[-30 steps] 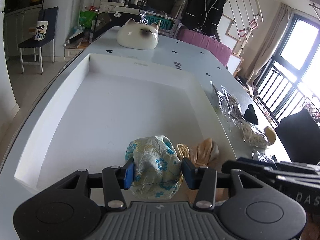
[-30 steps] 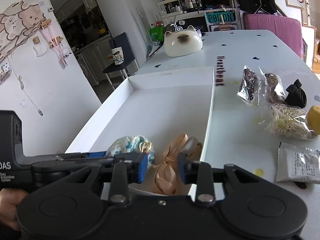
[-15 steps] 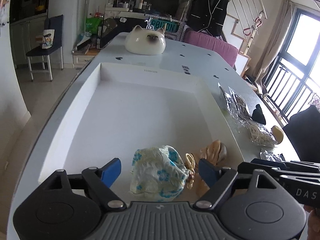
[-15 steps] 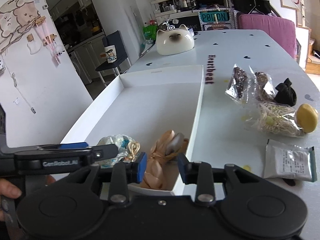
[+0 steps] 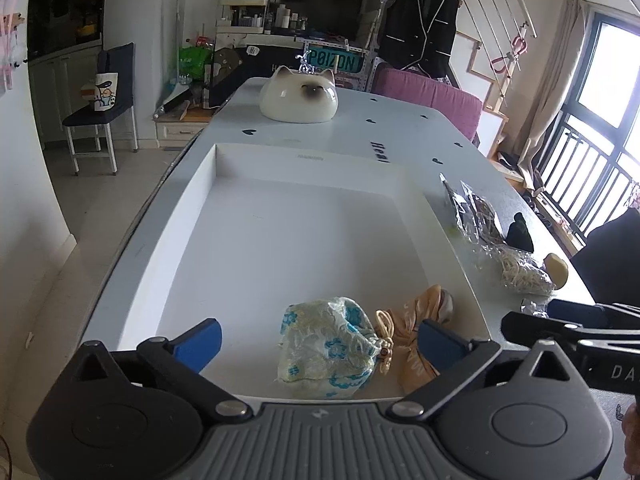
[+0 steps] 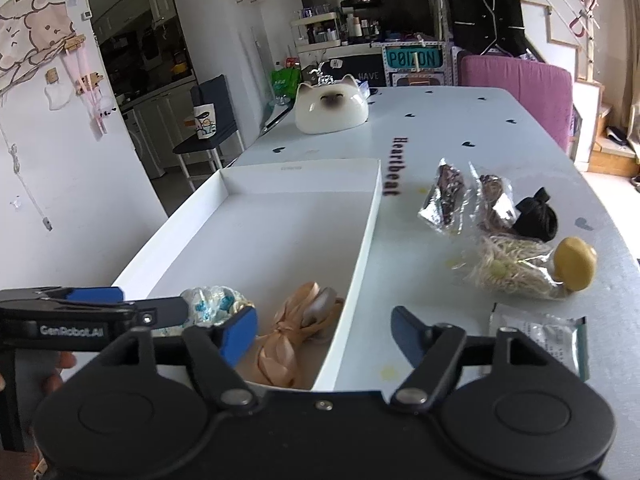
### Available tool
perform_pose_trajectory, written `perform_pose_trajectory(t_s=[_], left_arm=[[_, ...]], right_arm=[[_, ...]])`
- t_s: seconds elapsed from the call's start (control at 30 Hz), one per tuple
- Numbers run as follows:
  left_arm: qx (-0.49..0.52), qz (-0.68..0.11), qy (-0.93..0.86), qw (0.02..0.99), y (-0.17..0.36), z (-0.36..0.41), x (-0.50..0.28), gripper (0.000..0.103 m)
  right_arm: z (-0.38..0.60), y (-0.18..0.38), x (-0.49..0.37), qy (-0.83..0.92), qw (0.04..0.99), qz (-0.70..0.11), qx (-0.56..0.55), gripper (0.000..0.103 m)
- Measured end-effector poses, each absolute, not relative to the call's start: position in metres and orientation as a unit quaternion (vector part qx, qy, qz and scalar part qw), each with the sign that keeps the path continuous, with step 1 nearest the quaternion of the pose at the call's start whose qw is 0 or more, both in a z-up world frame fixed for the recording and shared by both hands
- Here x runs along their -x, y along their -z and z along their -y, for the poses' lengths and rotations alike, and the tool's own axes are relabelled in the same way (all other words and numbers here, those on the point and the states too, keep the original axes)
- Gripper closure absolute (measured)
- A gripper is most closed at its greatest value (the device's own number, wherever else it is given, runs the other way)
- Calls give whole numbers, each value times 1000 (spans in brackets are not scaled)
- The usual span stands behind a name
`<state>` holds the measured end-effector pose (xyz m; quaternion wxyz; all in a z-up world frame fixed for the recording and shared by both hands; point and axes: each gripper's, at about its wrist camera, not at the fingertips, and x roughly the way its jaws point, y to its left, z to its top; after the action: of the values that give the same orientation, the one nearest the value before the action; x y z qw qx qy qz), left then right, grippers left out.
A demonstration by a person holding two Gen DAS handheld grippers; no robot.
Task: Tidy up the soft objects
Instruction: 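Open the left tool dropping the floral pouch in the tray while the right tool releases the satin pouch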
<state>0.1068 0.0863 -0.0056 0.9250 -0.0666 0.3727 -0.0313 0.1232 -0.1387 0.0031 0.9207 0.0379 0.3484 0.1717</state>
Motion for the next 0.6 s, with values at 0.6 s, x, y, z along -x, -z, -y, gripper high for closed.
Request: perform_pose_trajectory(t_s=[0.6], left_arm=[[45,-344,3,938,-13,-91,-80,0]], right_arm=[[157,-16,-109,-126,939,-318,-19,0]])
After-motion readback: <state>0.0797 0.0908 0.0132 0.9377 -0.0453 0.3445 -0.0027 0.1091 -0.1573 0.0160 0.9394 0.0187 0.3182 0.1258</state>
